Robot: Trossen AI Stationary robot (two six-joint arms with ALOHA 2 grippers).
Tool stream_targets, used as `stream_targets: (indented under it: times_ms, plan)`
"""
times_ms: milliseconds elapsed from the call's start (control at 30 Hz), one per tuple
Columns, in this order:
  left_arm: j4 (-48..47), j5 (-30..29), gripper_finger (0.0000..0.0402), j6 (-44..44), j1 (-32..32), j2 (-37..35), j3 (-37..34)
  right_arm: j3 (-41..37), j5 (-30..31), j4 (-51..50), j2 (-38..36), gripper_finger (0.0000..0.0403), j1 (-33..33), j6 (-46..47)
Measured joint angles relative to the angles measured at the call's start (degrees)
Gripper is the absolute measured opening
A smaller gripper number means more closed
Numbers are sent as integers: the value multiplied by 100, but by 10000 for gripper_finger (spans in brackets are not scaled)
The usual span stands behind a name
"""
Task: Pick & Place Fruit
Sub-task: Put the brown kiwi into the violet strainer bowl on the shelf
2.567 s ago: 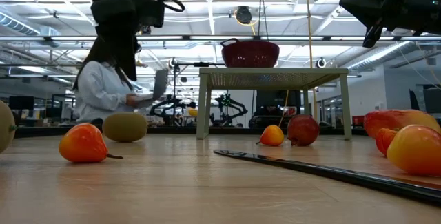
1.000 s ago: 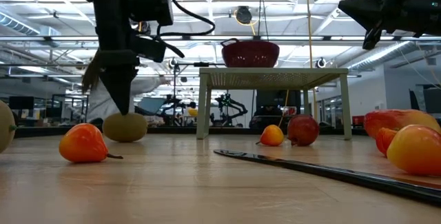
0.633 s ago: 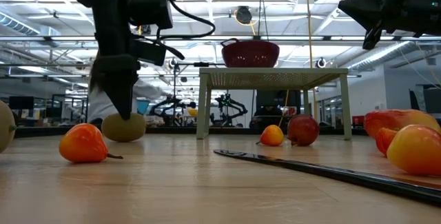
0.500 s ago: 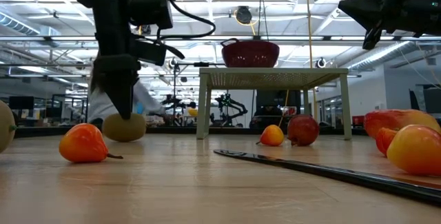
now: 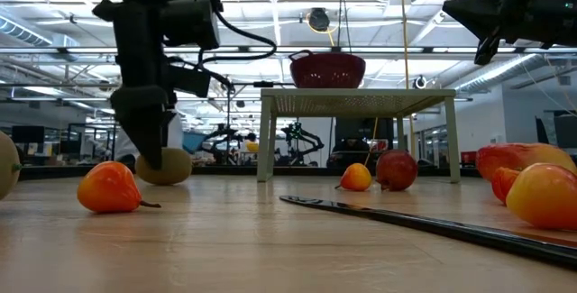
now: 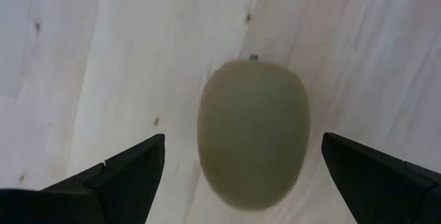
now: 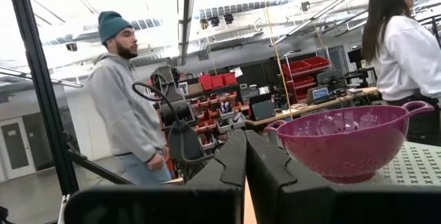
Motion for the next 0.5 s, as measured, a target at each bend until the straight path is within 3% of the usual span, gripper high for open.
stream_targets:
  times_ms: [500]
  plan:
    - [211,-35,388,175,0,6,-39,0,2,2,0,0,1,2]
